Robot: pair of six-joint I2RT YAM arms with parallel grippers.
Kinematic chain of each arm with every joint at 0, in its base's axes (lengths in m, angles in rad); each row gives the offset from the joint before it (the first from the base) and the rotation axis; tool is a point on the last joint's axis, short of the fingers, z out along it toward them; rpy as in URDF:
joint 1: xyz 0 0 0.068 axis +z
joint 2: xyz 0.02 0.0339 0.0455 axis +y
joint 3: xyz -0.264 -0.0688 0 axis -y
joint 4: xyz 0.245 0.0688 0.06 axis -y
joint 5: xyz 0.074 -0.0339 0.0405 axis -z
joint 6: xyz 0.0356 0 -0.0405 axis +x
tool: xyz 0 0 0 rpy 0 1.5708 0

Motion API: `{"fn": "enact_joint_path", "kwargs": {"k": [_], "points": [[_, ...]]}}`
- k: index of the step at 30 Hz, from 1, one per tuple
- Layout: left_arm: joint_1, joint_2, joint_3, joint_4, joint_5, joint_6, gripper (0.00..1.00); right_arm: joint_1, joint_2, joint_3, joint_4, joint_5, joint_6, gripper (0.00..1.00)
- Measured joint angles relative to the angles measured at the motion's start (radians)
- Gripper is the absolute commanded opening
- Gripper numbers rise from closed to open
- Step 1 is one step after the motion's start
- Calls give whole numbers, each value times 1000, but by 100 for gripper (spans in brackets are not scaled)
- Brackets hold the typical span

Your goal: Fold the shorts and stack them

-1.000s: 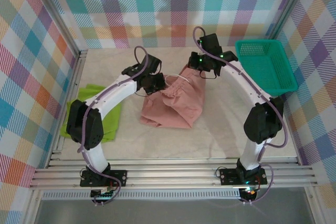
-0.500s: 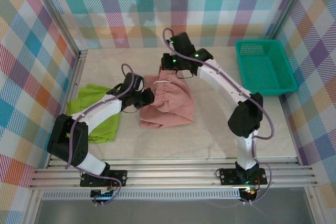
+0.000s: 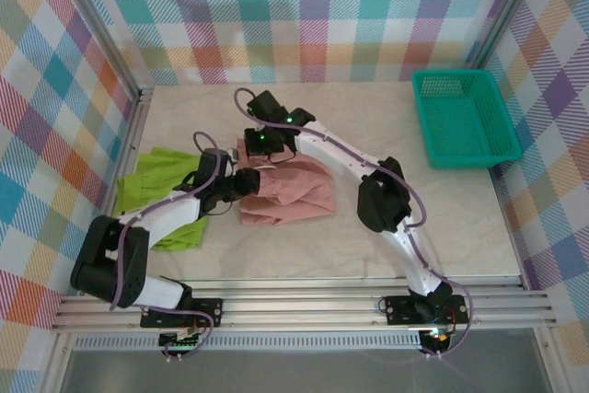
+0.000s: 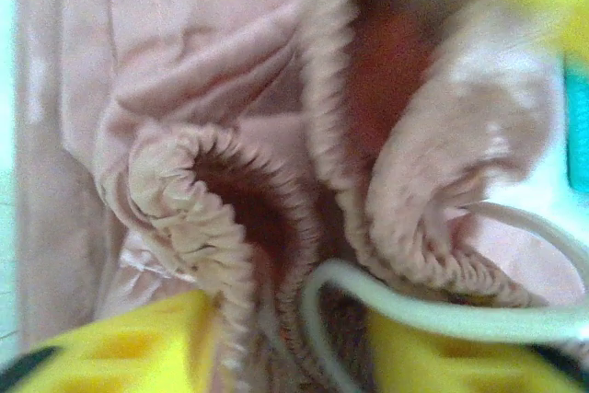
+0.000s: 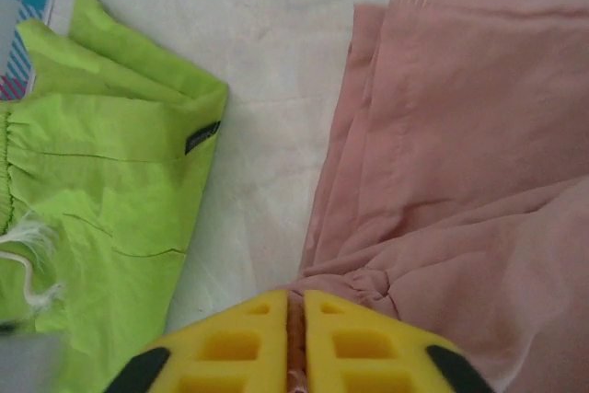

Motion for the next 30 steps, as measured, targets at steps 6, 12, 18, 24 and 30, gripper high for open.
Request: {"fn": "enact_joint_path", "kwargs": {"k": [6, 12, 18, 24, 30], "points": [[5, -211, -27, -50, -86, -35, 94, -2, 112, 61, 33, -91, 97, 73], [5, -374, -49, -123, -100, -79, 95, -25, 135, 116, 53, -159, 155, 89], [5, -309, 17, -213, -65, -81, 86, -120, -87, -43, 69, -135, 135, 99], [5, -85, 75, -226, -27, -74, 80, -229, -492, -394, 150, -80, 79, 99], [2, 118, 149, -226, -25, -37, 78, -206, -699, -723, 229, -68, 32, 99]]}}
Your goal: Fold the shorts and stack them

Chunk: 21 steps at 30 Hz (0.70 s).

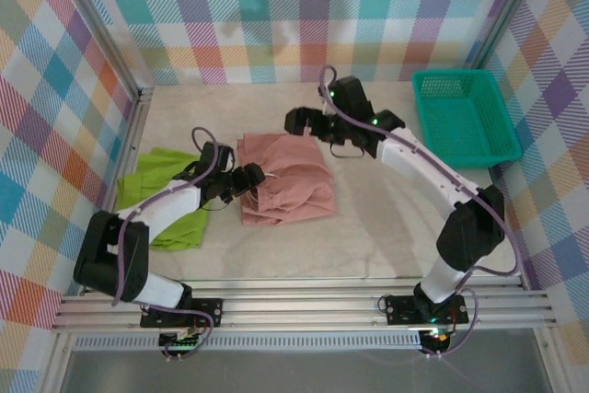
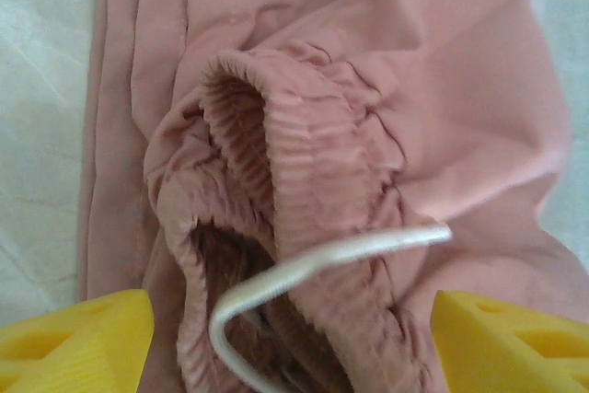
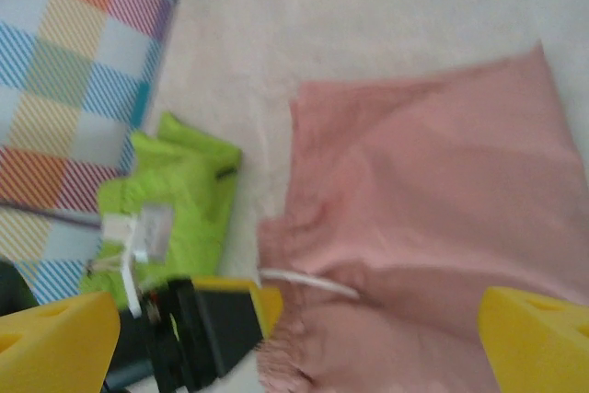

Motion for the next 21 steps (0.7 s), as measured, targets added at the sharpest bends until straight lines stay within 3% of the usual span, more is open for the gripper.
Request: {"fn": "enact_joint_path", "kwargs": {"k": [7, 11, 15, 21], "points": [[-11, 134, 85, 0, -29, 53, 57, 6, -32, -237, -2, 31, -6, 99], [-23, 192, 132, -1, -47, 77, 26, 5, -76, -263, 3, 49, -15, 99], [-26, 203, 166, -14, -54, 90, 4, 5, -123, -280, 21, 57, -22, 99], [-26, 165, 313, -153, -56, 135, 1, 5, -140, -349, 35, 56, -28, 100]]}}
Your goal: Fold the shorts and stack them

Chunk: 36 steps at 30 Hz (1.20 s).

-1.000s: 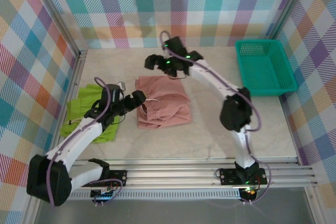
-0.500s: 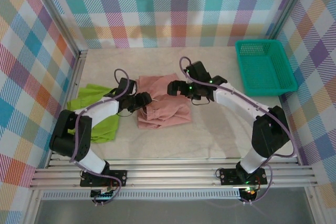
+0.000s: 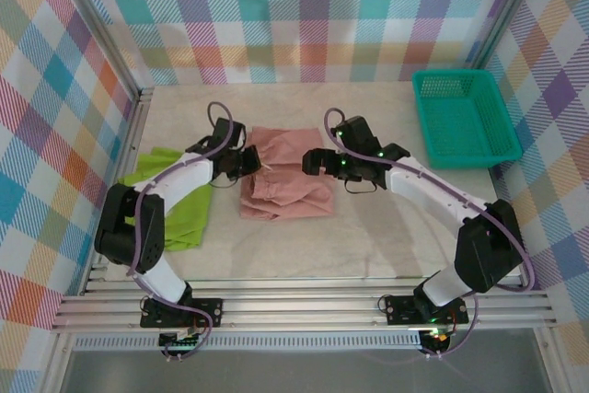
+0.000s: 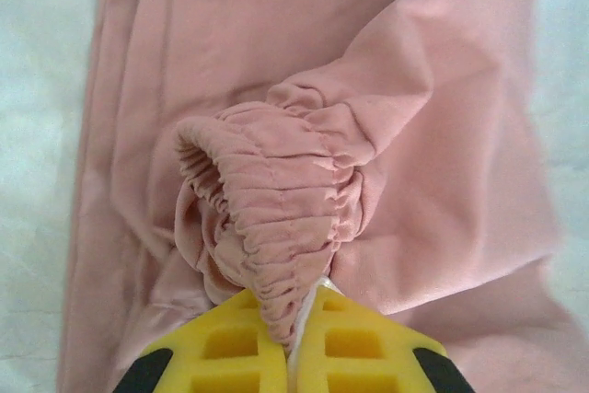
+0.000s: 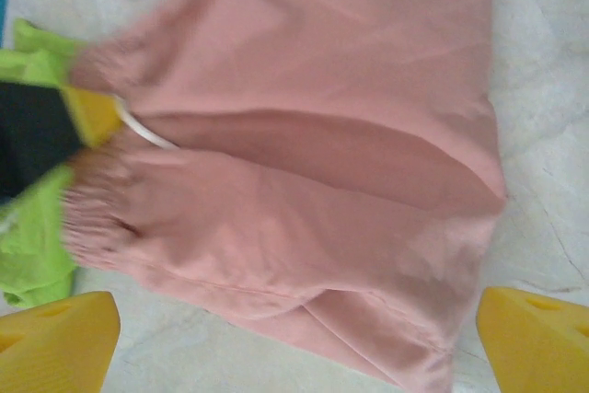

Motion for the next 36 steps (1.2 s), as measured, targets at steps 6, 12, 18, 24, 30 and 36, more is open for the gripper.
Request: {"fn": "enact_joint_path", "kwargs": {"k": [6, 12, 18, 24, 30, 36], "points": [[6, -10, 206, -93, 47, 82, 4, 0, 0, -51, 9, -8, 0, 99], [71, 20, 185, -113, 111, 142, 40, 0, -2, -92, 36, -19, -8, 99], [114, 76, 143, -115, 152, 188, 95, 0, -56, -143, 45, -27, -30, 100], [84, -93, 122, -103, 194, 143, 100, -19, -76, -150, 79, -56, -44, 99], [35, -87, 82, 12, 268, 47, 100, -82, 14, -149, 154, -144, 2, 99], [0, 101, 16, 64, 253, 7, 100, -121, 69, -149, 205, -207, 57, 99]]}}
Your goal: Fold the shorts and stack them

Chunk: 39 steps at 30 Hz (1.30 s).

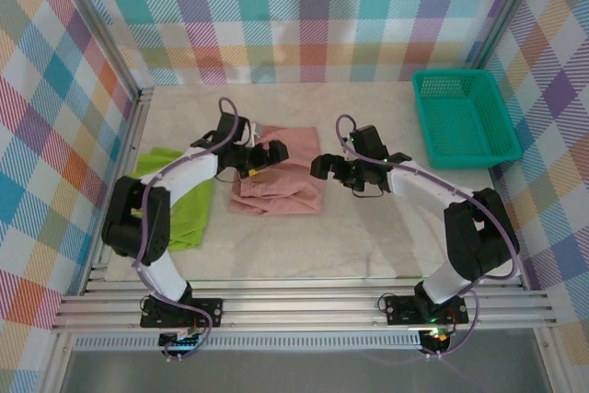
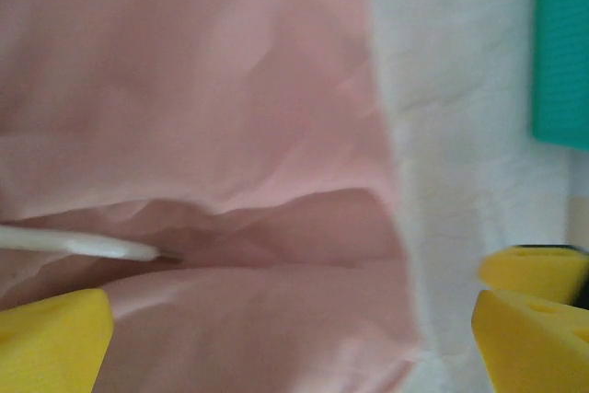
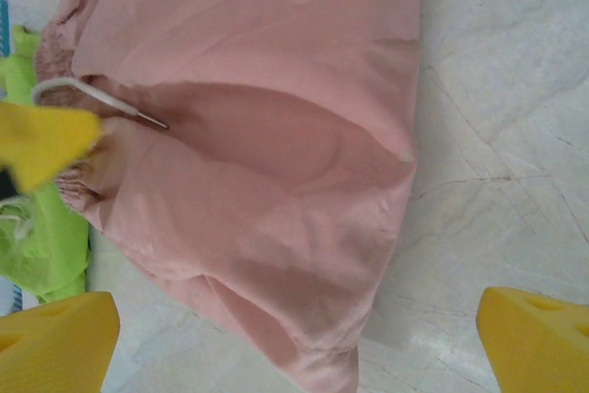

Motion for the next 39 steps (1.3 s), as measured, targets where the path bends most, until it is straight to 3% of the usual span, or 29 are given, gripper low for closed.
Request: {"fn": "enact_joint_path", "kwargs": {"k": [7, 13, 18, 23, 32, 39], "points": [[1, 84, -13, 12, -51, 6, 98, -1, 41, 45, 22, -66, 27, 99], [7, -24, 44, -129, -159, 85, 100, -1, 94, 97, 43, -110, 47, 100], [76, -152, 157, -253, -210, 151, 100, 6, 174, 184, 65, -159, 69, 100], [137, -125, 130, -308, -255, 171, 100, 56, 281, 294, 105, -213, 119, 100], [186, -42, 33, -301, -216, 154, 99, 153, 458, 436, 204, -286, 244, 99], [211, -39, 26, -246, -132, 134, 96, 137, 508, 373, 247, -282, 295, 100]]}}
